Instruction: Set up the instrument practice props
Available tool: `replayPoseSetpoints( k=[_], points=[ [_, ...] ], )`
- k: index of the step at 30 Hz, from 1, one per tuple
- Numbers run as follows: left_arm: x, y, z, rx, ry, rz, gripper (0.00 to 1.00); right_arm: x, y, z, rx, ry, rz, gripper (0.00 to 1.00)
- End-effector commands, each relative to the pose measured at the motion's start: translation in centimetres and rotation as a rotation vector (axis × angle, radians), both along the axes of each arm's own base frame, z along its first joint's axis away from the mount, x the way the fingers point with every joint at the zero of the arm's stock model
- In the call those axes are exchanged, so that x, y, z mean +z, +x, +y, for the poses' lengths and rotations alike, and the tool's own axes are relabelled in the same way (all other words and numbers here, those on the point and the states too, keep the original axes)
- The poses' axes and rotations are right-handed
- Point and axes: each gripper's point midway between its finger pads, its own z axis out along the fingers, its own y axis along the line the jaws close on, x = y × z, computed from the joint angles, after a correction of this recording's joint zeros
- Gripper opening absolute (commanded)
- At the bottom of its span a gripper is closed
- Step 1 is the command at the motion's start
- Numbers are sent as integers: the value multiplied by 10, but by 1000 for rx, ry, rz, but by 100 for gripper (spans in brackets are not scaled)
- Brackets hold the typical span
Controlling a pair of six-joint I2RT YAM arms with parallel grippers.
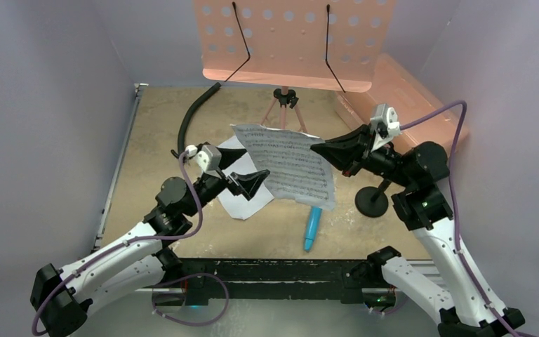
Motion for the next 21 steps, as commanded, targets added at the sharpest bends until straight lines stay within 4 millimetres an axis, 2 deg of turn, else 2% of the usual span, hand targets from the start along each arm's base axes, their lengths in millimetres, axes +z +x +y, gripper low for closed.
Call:
replayPoseSetpoints(
  k=[1, 5, 14, 19, 21],
  points=[
    [50, -15, 7, -42, -217, -92, 99, 56, -11, -5, 2, 112, -82, 0],
    [59, -19, 5, -68, -246, -116, 98, 68, -13, -5, 9, 131, -97, 0],
    [73, -24, -14, -159, -202, -178, 90, 84, -17, -4, 29, 166, -96, 0],
    [85, -26, -19, -183, -191, -218, 72, 85, -16, -3, 32, 165, -93, 0],
    [90, -27, -20, -192, -186, -228, 68, 83, -14, -3, 32, 165, -85, 0]
  ],
)
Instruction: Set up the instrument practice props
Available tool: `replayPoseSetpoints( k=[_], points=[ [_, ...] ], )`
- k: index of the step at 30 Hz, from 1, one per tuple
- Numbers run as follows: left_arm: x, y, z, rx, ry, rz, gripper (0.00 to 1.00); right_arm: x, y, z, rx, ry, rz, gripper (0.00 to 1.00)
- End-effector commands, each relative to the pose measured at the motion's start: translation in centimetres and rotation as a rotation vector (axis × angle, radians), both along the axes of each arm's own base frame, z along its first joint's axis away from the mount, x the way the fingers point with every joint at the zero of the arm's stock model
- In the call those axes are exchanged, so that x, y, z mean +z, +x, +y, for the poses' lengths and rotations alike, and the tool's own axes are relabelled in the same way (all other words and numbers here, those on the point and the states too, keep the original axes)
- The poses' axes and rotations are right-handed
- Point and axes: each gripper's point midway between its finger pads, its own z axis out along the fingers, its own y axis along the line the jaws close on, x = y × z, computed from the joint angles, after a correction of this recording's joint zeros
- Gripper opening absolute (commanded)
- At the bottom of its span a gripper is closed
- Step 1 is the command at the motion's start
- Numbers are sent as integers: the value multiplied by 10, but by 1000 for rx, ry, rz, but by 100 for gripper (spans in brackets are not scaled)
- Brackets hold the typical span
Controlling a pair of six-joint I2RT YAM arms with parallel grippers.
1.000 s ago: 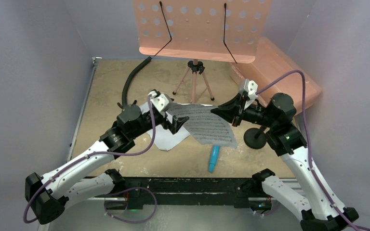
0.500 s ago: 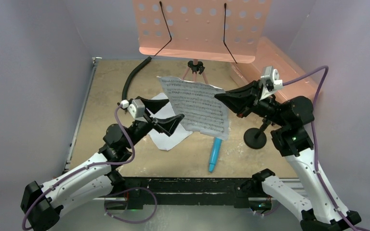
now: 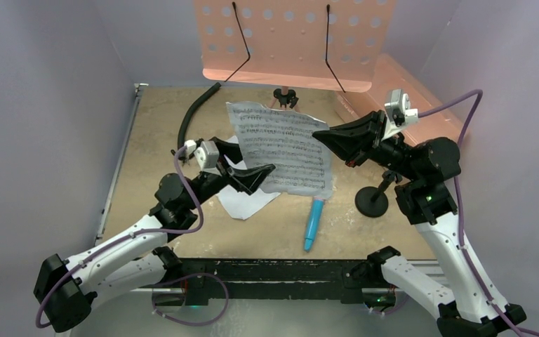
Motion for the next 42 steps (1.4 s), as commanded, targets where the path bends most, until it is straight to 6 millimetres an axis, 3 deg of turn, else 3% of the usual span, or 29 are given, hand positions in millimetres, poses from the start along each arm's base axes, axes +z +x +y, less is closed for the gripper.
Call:
replayPoseSetpoints(
  k=[1, 7, 11, 15, 21, 24, 25, 29, 36, 39, 42],
  points=[
    [46, -10, 1, -34, -49, -119, 68, 24, -8, -4, 1, 47, -56, 0],
    [61, -17, -8, -93, -29, -150, 53, 22, -8, -3, 3, 52, -50, 0],
    [55, -17, -17, -129, 17, -145, 50, 22, -6, -2, 7, 53, -50, 0],
    [50, -16, -18, -128, 30, -138, 40, 22, -3, -3, -12, 51, -48, 0],
    [41, -10, -19, -112, 21, -94, 17, 18, 4, -3, -37, 28, -43, 0],
    [37, -6, -16, -90, 4, -57, 0, 17, 9, -3, -50, 29, -29, 0],
    [36, -3, -14, -72, -7, -37, 0, 16, 11, -3, -53, 28, -22, 3],
    [22, 13, 1, 33, -70, 90, 0, 14, 19, -4, -88, 9, 1, 34],
    [-24, 20, 19, 116, -124, 330, 0, 25, 30, -12, -171, 20, 38, 81],
    [-43, 17, 19, 99, -137, 418, 0, 32, 34, -15, -200, 24, 52, 88],
    [-59, 11, 15, 69, -117, 494, 0, 36, 34, -16, -208, 16, 29, 89]
  ],
)
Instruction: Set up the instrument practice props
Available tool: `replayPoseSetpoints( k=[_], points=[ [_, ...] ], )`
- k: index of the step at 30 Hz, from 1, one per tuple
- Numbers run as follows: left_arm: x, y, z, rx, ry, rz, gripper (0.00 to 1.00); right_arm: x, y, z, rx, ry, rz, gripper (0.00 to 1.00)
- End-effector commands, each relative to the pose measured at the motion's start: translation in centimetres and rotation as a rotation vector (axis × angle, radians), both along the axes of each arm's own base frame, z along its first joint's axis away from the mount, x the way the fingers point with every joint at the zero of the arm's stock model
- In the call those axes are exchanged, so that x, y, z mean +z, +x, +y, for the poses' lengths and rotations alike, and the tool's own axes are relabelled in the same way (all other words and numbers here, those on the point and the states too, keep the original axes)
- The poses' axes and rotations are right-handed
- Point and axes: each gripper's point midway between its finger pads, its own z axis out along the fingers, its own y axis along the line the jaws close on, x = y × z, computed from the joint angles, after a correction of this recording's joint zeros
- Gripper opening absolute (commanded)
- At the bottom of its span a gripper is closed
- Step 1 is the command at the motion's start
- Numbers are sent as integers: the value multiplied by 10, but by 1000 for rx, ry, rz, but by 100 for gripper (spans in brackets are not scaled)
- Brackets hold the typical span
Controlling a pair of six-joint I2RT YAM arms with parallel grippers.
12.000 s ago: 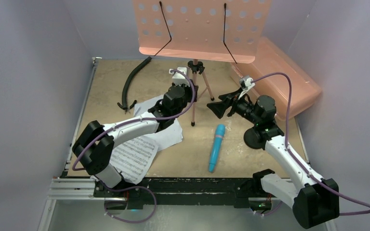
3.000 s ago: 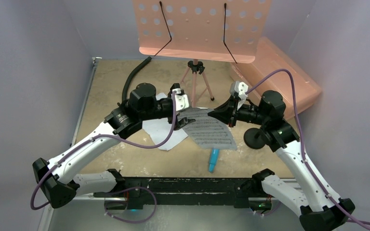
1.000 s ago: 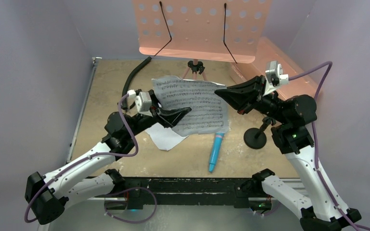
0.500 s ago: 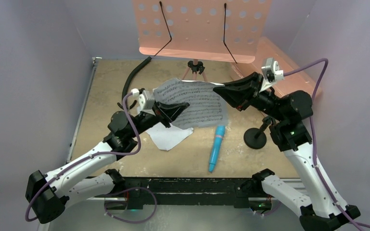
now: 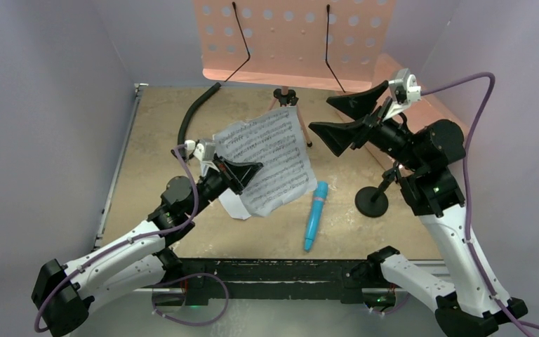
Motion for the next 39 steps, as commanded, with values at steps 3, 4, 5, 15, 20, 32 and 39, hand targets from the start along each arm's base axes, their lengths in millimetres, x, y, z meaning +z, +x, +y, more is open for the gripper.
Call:
replayPoseSetpoints(
  k=[3, 4, 5, 15, 20, 32, 39],
  points=[
    [-24, -6, -2, -32, -20, 168, 0, 24, 0, -12, -82, 17, -65, 89],
    [-26, -6, -2, -30, -13, 174, 0, 28, 1, -16, -107, 20, -76, 89],
    [-25, -6, -2, -31, -7, 173, 0, 30, 4, -19, -136, 25, -78, 88],
    [7, -12, -18, -122, 102, 142, 0, 48, 53, -35, -333, 56, 110, 81],
    [31, -16, -17, -143, 178, 125, 0, 67, 61, -42, -387, 87, 105, 79],
    [102, -18, -3, -97, 232, 149, 0, 58, 82, -33, -389, 86, 210, 60],
    [151, 2, 3, 9, 194, 108, 0, 65, 96, -41, -459, 109, 209, 47]
  ],
)
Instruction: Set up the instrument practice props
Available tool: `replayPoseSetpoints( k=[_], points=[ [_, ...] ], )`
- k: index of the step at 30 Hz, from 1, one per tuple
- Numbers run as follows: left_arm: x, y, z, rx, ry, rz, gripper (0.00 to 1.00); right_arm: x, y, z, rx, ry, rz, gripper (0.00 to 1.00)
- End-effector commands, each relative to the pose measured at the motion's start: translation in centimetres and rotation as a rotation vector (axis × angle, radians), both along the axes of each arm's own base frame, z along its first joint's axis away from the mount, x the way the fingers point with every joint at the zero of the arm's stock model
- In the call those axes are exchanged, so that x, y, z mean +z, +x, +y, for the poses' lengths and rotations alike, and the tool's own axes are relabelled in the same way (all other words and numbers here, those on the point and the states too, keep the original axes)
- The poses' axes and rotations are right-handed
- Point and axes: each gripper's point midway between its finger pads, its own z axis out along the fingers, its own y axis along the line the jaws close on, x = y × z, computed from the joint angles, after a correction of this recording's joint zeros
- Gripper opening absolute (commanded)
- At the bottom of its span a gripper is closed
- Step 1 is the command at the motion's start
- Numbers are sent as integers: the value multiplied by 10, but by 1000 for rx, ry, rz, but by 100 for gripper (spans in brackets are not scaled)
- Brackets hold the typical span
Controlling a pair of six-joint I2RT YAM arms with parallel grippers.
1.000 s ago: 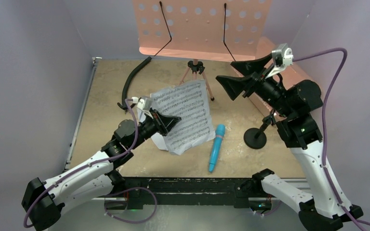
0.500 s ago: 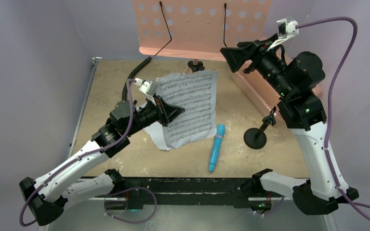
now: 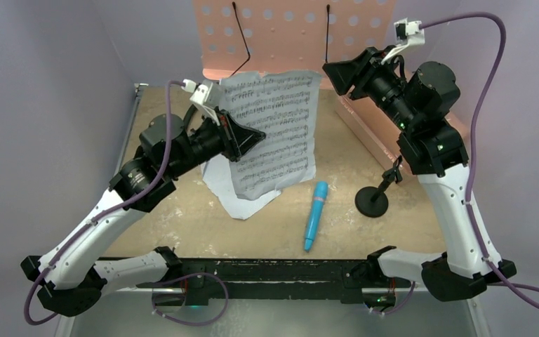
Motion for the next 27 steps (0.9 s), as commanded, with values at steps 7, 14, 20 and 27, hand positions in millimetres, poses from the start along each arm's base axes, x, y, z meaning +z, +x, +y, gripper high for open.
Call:
replayPoseSetpoints(
  k=[7, 14, 20, 27],
  points=[
    [85, 35, 33, 258, -65, -145, 0, 41, 10, -16, -107, 44, -78, 47],
    [119, 48, 40, 343, -109, -158, 0, 36, 14, -10, -88, 46, -55, 40],
    [134, 46, 31, 298, -137, -190, 0, 38, 16, -6, -71, 55, -66, 40],
    [149, 53, 36, 339, -145, -249, 0, 37, 24, -5, -82, 54, -74, 40]
  ],
)
